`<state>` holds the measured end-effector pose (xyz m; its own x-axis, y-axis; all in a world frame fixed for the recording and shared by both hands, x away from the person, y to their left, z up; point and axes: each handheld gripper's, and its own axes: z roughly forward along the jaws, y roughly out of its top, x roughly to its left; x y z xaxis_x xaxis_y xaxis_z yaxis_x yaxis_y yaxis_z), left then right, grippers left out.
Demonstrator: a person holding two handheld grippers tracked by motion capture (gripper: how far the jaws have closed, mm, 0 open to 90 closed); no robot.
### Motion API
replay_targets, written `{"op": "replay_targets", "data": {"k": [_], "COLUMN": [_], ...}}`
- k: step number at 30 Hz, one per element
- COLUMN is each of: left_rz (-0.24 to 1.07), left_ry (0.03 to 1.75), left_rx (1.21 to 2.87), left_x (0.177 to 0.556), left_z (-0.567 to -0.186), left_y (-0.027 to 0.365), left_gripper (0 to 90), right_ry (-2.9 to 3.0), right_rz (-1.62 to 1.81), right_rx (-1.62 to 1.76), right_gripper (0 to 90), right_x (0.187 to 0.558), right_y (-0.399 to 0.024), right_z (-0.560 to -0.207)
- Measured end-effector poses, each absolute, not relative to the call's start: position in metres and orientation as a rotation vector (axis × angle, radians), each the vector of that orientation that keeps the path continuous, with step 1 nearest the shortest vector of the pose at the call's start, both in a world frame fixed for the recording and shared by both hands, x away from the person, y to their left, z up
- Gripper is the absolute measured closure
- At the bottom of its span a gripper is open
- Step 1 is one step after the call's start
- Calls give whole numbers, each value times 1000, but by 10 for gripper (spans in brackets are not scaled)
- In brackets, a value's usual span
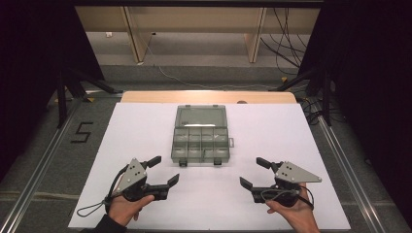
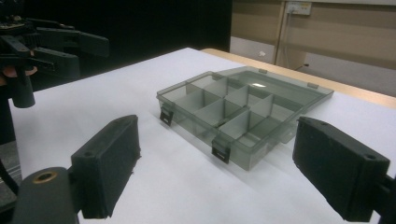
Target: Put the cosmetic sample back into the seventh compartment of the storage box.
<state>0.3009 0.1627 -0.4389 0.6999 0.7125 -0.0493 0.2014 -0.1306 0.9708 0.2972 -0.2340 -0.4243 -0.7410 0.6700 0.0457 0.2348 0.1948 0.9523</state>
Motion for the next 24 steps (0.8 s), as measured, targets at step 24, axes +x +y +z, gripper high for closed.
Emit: {"op": "replay_targets", "data": {"k": [24], "left_rz": [517], "left_ry": [745], "left_rx": [1678], "left_x": [301], "left_z": [-439], "left_y": [163], "left_gripper": [158], "right_ry": [2076], "right_rz": [1571], "right_rx": [848], "right_gripper": [159], "right_x": [296], "right_y": [-237], "right_z": [-428]}}
